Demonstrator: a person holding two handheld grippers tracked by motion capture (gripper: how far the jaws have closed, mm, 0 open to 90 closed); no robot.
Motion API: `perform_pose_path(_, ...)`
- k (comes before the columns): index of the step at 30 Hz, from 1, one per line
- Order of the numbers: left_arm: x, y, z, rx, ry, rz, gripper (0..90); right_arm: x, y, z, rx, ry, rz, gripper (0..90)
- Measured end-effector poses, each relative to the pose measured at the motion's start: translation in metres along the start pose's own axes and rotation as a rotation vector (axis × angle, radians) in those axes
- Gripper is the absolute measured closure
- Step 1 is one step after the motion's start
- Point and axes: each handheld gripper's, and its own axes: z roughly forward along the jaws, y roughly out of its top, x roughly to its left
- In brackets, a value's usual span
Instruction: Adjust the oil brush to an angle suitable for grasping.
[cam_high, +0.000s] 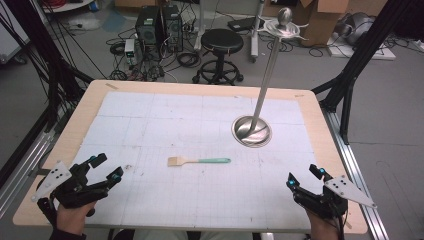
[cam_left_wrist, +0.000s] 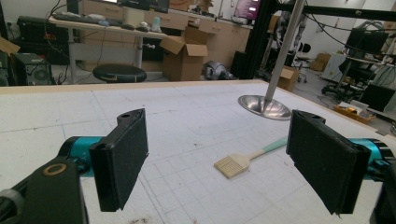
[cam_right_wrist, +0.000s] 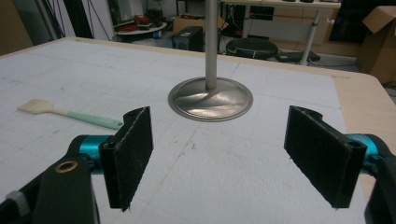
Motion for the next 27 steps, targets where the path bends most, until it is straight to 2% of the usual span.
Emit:
perform_pose_path(9, 0.002, -0.003, 0.002, 0.011, 0.007, -0.006, 21.2, -0.001, -0.003, 0.013, 0.018, 0.012, 0.027, 24.5)
perform_pose_path(12, 0.0, -0.002, 0.001, 0.007, 0.009, -0.005, 21.2, 0.008, -0.001, 0.021, 0.034, 0.037, -0.004, 30.0)
perform_pose_path(15, 0.0, -0.002, -0.001, 0.009, 0.009, 0.005, 21.3, 0.017, 0.0, 0.03, 0.058, 0.068, -0.046, 40.5)
perform_pose_path(19, 0.001, -0.003, -0.003, 0.011, 0.018, -0.002, 21.4, 0.025, 0.001, 0.043, 0.094, 0.12, -0.023, 60.0)
perform_pose_path(21, 0.002, -0.003, -0.003, 0.015, 0.023, -0.003, 21.6, 0.03, 0.002, 0.053, 0.128, 0.144, -0.036, 70.7)
perform_pose_path(22, 0.003, -0.004, -0.003, 0.019, 0.024, -0.003, 21.6, 0.03, 0.002, 0.053, 0.128, 0.144, -0.036, 70.7)
perform_pose_path(23, 0.004, -0.004, -0.002, 0.024, 0.027, -0.003, 21.7, 0.039, 0.004, 0.064, 0.151, 0.163, -0.055, 80.4)
perform_pose_path(24, 0.004, -0.004, -0.002, 0.027, 0.029, -0.005, 21.8, 0.045, 0.006, 0.07, 0.164, 0.173, -0.066, 84.7)
perform_pose_path(26, 0.004, -0.005, -0.001, 0.034, 0.031, -0.004, 22.0, 0.058, 0.009, 0.084, 0.187, 0.182, -0.1, 88.6)
perform_pose_path(27, 0.004, -0.005, -0.001, 0.037, 0.031, -0.004, 22.0, 0.058, 0.009, 0.084, 0.187, 0.182, -0.1, 88.6)
